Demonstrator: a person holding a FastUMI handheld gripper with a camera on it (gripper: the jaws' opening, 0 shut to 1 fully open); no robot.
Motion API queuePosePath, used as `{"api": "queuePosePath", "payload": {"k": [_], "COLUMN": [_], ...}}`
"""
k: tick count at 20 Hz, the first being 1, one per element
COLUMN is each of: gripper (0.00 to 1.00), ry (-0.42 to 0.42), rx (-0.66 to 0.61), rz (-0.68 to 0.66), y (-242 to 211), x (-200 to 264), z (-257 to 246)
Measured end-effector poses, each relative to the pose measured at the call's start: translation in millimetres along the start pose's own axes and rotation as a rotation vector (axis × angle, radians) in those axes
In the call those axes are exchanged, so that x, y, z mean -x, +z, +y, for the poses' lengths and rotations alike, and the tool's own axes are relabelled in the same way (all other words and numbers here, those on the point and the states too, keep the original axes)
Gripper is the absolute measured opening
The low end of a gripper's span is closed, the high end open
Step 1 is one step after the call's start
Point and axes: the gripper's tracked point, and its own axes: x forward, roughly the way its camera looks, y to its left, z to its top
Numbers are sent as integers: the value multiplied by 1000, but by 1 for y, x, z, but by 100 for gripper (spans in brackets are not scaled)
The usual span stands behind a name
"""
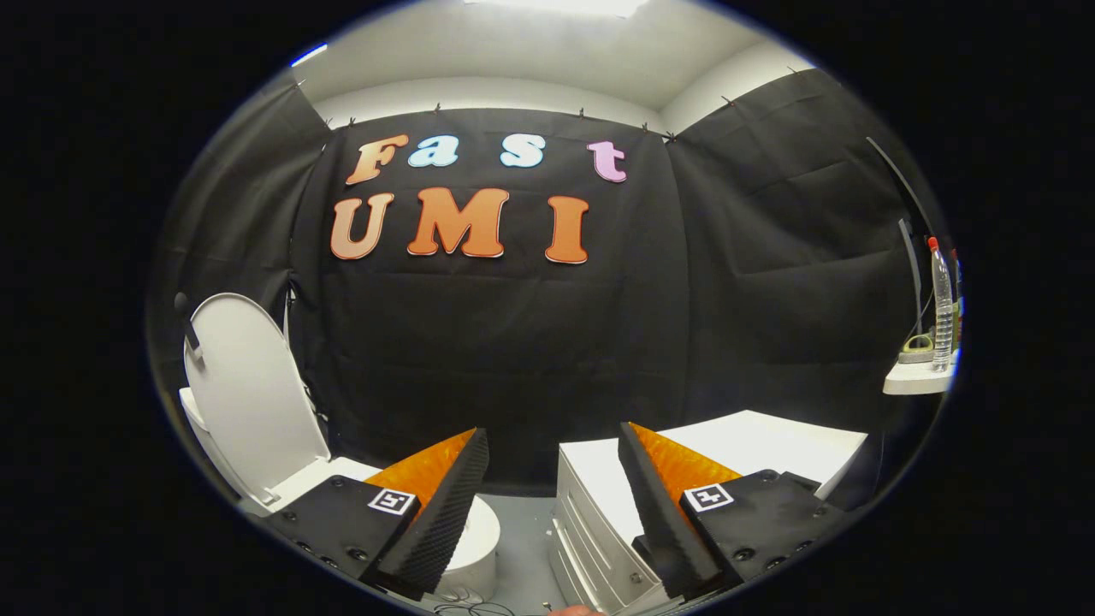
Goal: Open the toilet lid.
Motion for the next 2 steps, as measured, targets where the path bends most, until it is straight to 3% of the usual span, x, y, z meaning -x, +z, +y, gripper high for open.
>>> {"api": "queuePosePath", "payload": {"k": [2], "gripper": [98], "ry": [0], "rx": [0], "rz": [-1], "y": [1], "x": [1], "z": [0]}}
